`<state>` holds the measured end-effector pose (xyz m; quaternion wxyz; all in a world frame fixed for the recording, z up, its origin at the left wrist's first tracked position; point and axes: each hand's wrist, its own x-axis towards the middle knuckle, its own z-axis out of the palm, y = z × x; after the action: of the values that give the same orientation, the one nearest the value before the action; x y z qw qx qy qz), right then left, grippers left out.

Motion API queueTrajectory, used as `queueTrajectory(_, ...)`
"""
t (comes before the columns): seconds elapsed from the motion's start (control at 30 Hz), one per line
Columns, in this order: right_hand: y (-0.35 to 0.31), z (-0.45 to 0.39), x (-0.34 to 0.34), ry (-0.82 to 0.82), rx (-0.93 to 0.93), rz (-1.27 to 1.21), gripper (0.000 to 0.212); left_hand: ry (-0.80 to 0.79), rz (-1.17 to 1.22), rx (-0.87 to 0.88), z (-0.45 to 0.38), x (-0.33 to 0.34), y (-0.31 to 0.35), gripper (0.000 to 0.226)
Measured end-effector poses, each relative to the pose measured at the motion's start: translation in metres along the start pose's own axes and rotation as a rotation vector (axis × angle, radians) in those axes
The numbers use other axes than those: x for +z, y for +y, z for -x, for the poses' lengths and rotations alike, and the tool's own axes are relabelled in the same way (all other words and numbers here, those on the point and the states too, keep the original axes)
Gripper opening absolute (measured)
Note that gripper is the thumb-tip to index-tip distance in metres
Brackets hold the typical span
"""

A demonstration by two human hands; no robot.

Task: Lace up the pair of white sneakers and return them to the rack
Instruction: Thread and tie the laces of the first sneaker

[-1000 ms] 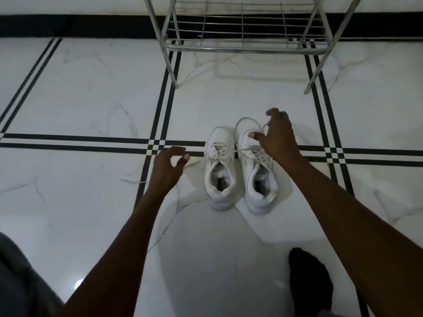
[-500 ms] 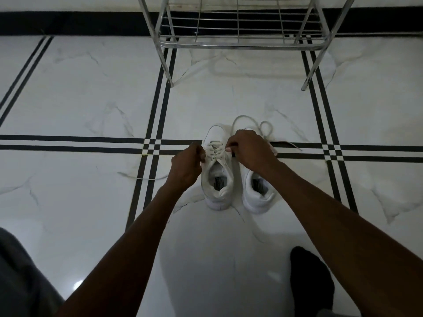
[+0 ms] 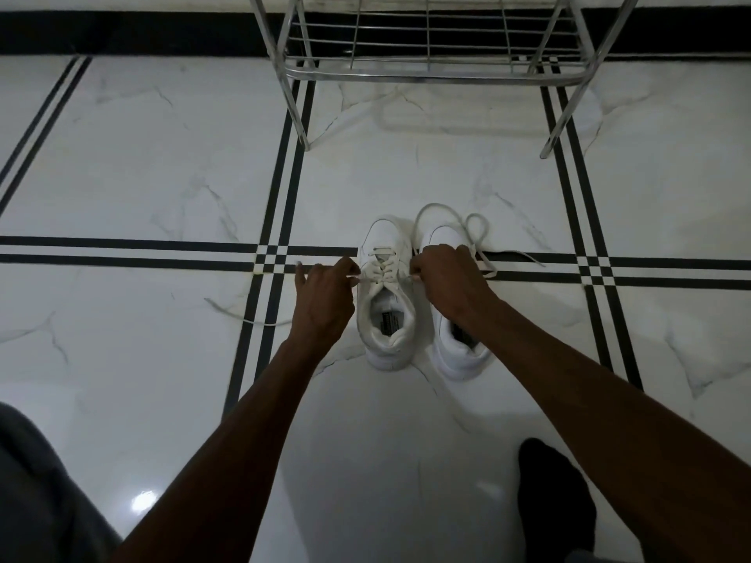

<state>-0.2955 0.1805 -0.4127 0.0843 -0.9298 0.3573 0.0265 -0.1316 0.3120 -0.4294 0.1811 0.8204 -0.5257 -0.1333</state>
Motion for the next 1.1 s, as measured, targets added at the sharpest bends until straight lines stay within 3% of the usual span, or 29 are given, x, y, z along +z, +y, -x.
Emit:
queueTrajectory(0.13, -0.002, 0.002, -0.005, -0.072, -0.025, -0.195, 0.026, -0.002, 0.309, -0.076, 0.002, -0.003, 0.008, 0.016)
queueTrajectory(0.3, -0.007, -0.003, -0.01, -0.036, -0.041, -0.136, 0.019, 0.023, 0.309, -0.134, 0.003, 0.001, 0.008, 0.008)
queueTrajectory(0.5, -0.007, 0.004, 0.002, -0.057, 0.035, -0.082, 0.018, 0.019, 0.367, -0.142, 0.01, 0.003, 0.006, 0.022)
queueTrajectory(0.6, -0.007, -0.001, -0.001, -0.138, 0.015, -0.102, 0.017, -0.047, 0.422, -0.16, 0.005, -0.001, -0.004, 0.009)
queueTrajectory(0.7, 0.0, -0.006, -0.008, -0.177, 0.05, -0.279, 0.02, -0.16, 0.555, -0.204, -0.003, -0.015, -0.01, 0.022)
queueTrajectory(0.83, 0.005, -0.017, -0.031, -0.155, 0.145, -0.455, 0.044, -0.18, 1.06, -0.321, -0.012, -0.033, 0.008, 0.04)
queueTrajectory(0.9, 0.002, -0.024, -0.046, -0.192, 0.283, -0.753, 0.046, -0.171, 1.227, -0.337, -0.02, -0.038, 0.018, 0.047)
queueTrajectory(1.0, -0.002, -0.03, -0.055, -0.24, 0.378, -1.333, 0.042, -0.174, 1.21, -0.33, -0.03, -0.04, 0.03, 0.043)
queueTrajectory(1.1, -0.006, -0.029, -0.049, -0.218, 0.395, -1.575, 0.031, -0.147, 1.127, -0.326, -0.034, -0.035, 0.035, 0.026)
